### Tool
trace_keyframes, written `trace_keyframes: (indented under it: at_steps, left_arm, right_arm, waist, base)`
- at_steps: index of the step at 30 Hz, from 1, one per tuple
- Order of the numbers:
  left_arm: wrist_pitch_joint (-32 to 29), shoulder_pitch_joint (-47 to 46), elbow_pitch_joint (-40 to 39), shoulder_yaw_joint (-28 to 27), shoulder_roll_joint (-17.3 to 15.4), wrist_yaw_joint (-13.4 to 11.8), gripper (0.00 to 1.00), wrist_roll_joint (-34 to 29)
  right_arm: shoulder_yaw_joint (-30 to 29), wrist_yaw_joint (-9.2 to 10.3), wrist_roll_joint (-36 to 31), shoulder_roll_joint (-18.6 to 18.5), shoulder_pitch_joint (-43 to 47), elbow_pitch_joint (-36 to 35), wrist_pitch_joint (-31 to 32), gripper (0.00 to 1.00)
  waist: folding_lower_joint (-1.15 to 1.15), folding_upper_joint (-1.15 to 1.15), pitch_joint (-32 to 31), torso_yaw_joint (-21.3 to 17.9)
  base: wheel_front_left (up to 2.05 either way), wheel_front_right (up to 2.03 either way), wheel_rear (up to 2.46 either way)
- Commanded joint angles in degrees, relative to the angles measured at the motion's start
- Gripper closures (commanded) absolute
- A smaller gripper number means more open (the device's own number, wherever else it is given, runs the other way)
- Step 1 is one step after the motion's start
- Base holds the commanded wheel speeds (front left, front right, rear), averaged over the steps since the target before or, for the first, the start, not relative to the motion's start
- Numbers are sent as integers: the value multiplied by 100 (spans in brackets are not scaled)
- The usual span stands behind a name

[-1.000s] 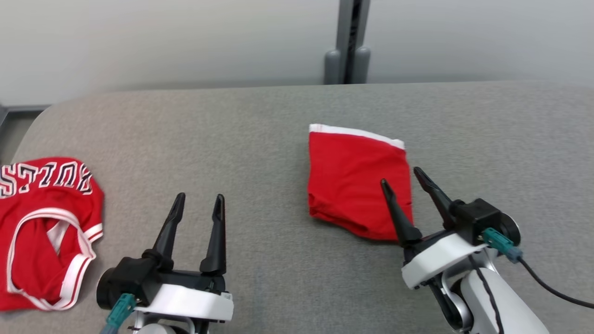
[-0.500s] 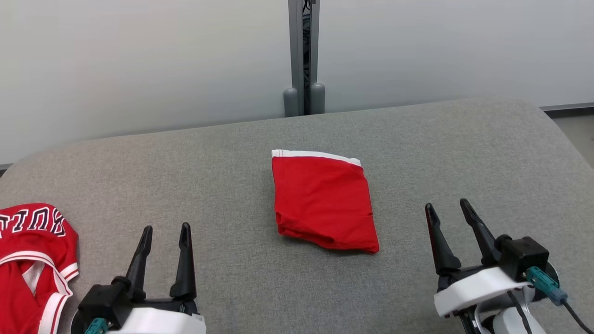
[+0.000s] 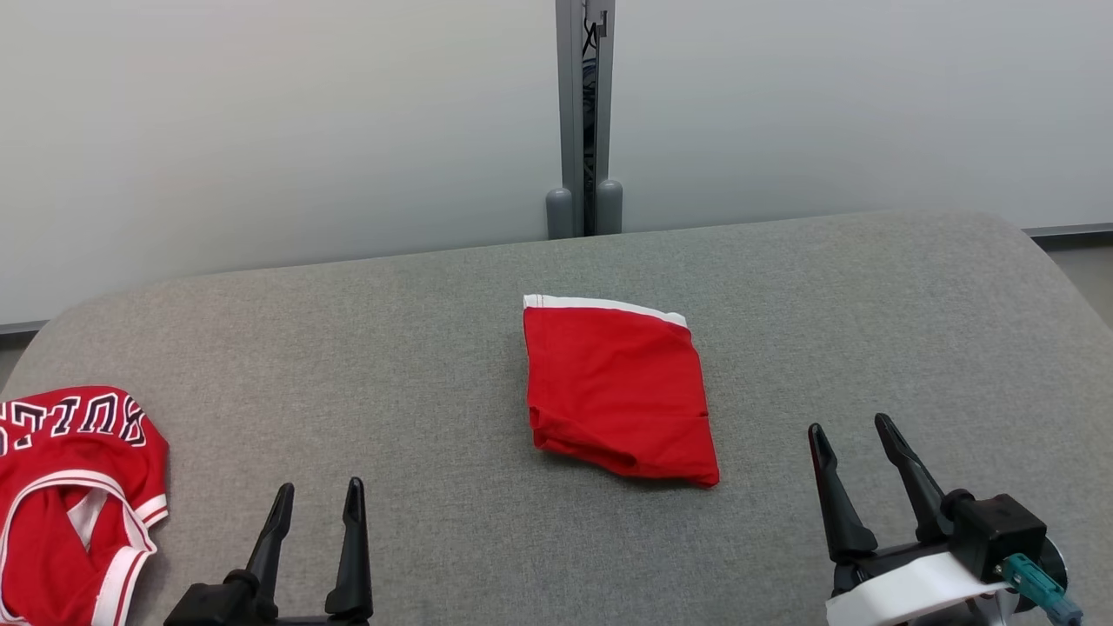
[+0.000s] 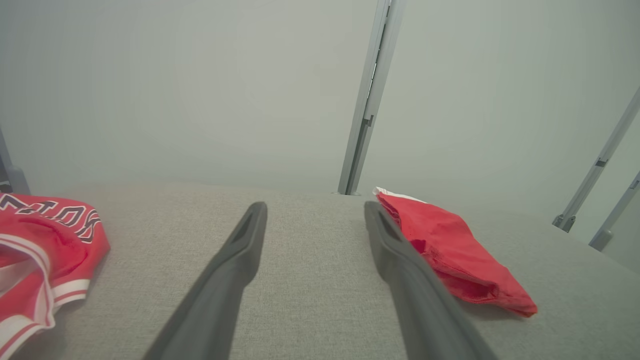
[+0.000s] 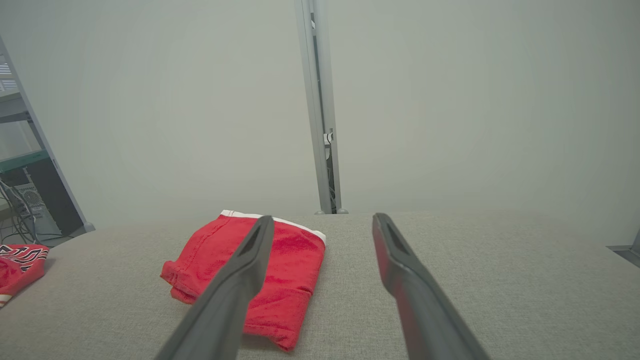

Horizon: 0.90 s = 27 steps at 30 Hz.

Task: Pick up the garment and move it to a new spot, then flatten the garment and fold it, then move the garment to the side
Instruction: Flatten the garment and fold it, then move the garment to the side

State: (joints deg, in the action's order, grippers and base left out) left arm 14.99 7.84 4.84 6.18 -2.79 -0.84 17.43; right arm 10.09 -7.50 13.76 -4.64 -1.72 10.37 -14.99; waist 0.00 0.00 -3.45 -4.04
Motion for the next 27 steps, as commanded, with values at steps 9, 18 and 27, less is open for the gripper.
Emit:
trace_keyframes:
  at_steps: [9, 18, 27]
  left_arm:
    - [25, 17, -4, -55, -21, 5, 0, -77]
    - [25, -26, -21, 20, -21, -23, 0, -13]
    - [25, -42, -38, 31, -21, -8, 0, -20]
  right_arm:
    - [-12, 1, 53, 27, 96, 22, -29, 0]
    - [34, 1, 52, 30, 74, 36, -29, 0]
    - [105, 1, 111, -10, 7, 83, -29, 0]
  waist:
    - [0, 0, -13, 58]
    - [0, 0, -44, 126]
    - [0, 0, -13, 150]
  base:
    - [0, 0, 0]
    - [0, 0, 0]
    - [0, 0, 0]
